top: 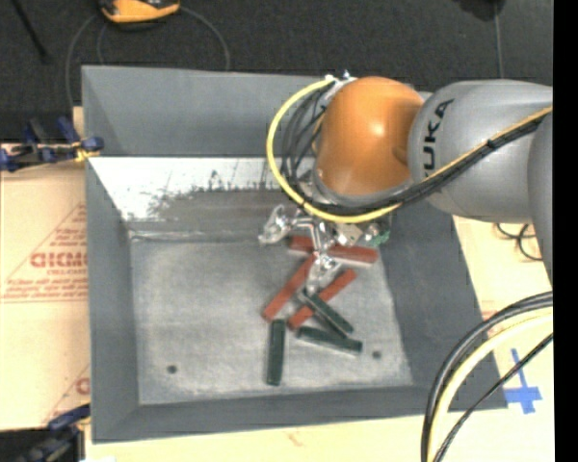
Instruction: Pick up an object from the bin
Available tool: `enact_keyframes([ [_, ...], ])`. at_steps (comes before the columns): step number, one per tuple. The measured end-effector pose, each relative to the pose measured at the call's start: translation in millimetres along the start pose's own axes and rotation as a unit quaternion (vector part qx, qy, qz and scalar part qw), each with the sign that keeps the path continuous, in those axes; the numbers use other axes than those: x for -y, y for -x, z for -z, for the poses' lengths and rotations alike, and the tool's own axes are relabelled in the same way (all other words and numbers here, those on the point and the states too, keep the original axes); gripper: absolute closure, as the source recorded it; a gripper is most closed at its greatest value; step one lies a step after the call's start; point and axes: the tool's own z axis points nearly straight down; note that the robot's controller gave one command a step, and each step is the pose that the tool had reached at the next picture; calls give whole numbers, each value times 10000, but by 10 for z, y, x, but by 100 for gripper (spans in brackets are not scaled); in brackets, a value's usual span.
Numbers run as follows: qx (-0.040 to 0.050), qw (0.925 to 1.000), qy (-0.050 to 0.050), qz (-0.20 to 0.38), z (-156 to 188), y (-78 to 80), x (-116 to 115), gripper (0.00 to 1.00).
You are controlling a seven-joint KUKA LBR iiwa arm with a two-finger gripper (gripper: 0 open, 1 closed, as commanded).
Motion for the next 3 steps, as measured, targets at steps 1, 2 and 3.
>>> enact_keyframes([
  [1, 13, 9991, -13, 430, -57, 98, 15, 0],
  [2, 10, 9816, -10, 1908, -334, 52, 37, 0],
  [3, 12, 9307, -34, 3657, -456, -116, 235, 100],
])
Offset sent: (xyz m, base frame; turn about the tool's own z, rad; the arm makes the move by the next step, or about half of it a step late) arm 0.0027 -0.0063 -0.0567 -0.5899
